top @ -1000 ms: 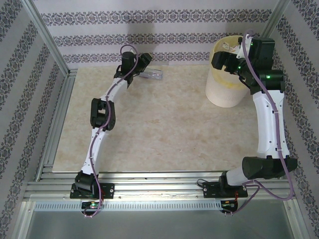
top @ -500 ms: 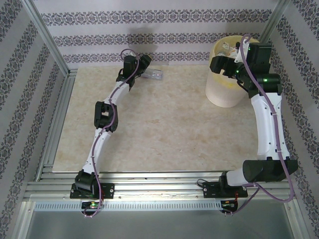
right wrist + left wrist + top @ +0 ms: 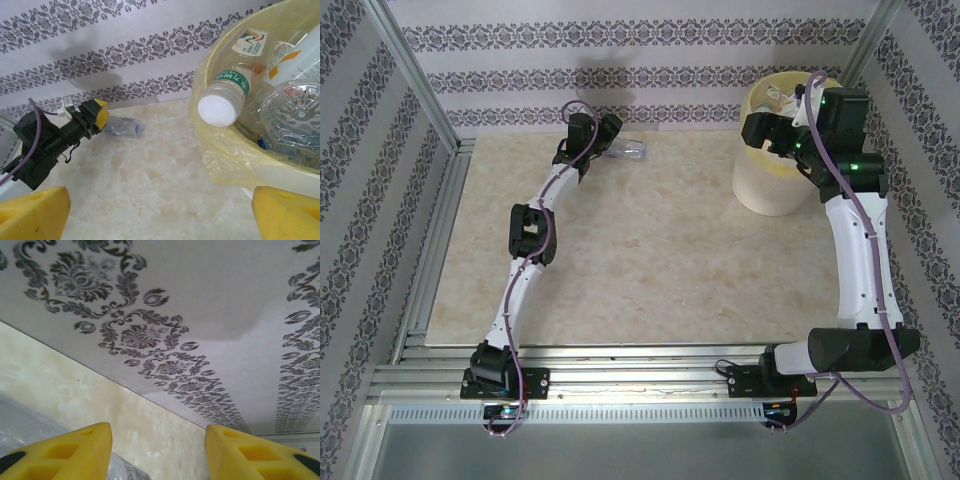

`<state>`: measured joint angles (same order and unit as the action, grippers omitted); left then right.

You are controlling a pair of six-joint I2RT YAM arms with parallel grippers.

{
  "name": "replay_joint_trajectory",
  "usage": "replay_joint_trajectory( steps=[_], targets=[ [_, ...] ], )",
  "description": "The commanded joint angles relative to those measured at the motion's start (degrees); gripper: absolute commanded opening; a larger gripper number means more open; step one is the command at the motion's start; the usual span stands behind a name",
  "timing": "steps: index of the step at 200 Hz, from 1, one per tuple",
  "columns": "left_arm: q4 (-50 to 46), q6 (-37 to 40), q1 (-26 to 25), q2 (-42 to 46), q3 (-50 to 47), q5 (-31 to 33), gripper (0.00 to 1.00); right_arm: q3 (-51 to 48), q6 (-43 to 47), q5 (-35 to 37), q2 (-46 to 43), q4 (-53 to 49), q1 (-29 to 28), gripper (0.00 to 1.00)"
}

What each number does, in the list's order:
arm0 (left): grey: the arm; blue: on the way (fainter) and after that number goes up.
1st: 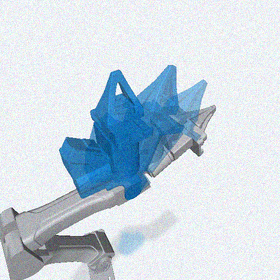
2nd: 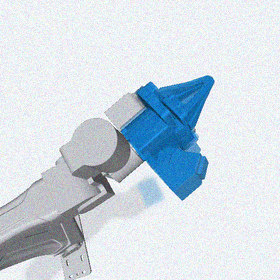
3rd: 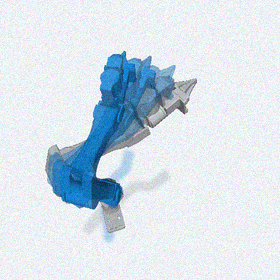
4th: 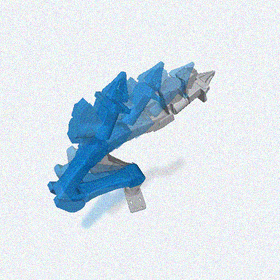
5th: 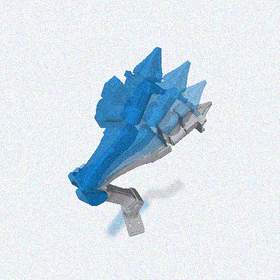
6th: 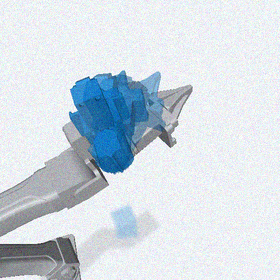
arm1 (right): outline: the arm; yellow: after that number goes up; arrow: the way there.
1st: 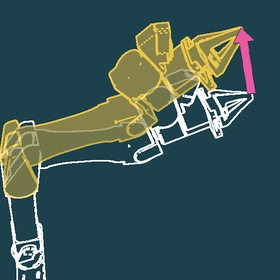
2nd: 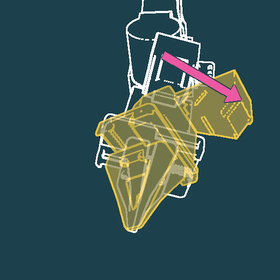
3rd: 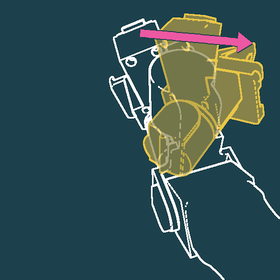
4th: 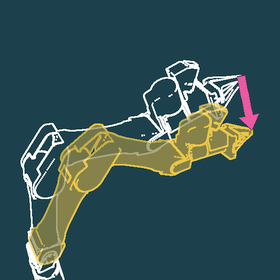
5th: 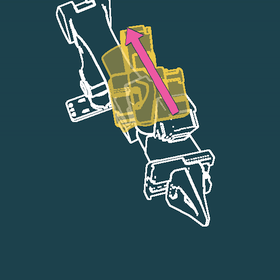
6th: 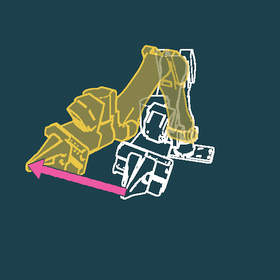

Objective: Throw the plastic bottles in the bin

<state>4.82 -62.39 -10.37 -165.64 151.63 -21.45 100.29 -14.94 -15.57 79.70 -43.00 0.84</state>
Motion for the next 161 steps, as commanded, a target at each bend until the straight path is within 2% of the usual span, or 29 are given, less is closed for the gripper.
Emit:
replay_joint_trajectory(
  steps=[1, 28, 53, 70, 91, 106, 121, 140, 161],
  targets=[
    [-8.21, 1.57, 1.75, 0.92, -0.97, -1.25, 0.52, -1.22, -0.78, -0.08, -2.45, 1.41, -0.84, 0.94],
    [-15.06, 5.54, 2.59, 7.61, -9.57, -3.59, 0.45, -2.85, -0.71, 0.85, -4.53, 1.24, -0.89, 0.94],
    [-13.66, 12.52, 3.20, 25.56, -32.48, -3.34, 0.43, -4.77, -0.97, 2.43, -6.69, 0.96, -0.93, 0.94],
    [-13.39, 15.78, 3.53, 39.49, -47.02, -2.29, 0.49, -6.37, -0.72, 3.58, -8.06, 0.58, -0.93, 0.94],
    [-20.44, 19.10, 3.34, 50.63, -54.90, 2.49, 0.57, -8.21, -0.54, 4.72, -9.12, 0.67, -0.86, 0.94],
    [-25.07, 20.92, 3.19, 53.37, -56.21, 5.65, 0.67, -8.79, -0.45, 4.41, -8.98, 0.97, -0.79, 0.94],
    [-29.77, 23.36, 2.71, 51.52, -53.48, 7.61, 0.74, -8.51, -0.18, 3.90, -8.01, 0.53, -0.75, 0.94],
    [-37.91, 24.37, 1.74, 46.08, -45.56, 8.84, 0.83, -7.67, -0.16, 2.97, -6.87, 0.28, -0.84, 0.94],
    [-48.72, 28.70, -0.43, 39.58, -34.06, 13.41, 0.91, -7.01, -0.20, 2.39, -6.23, 0.37, -0.93, 0.94]
  ],
)
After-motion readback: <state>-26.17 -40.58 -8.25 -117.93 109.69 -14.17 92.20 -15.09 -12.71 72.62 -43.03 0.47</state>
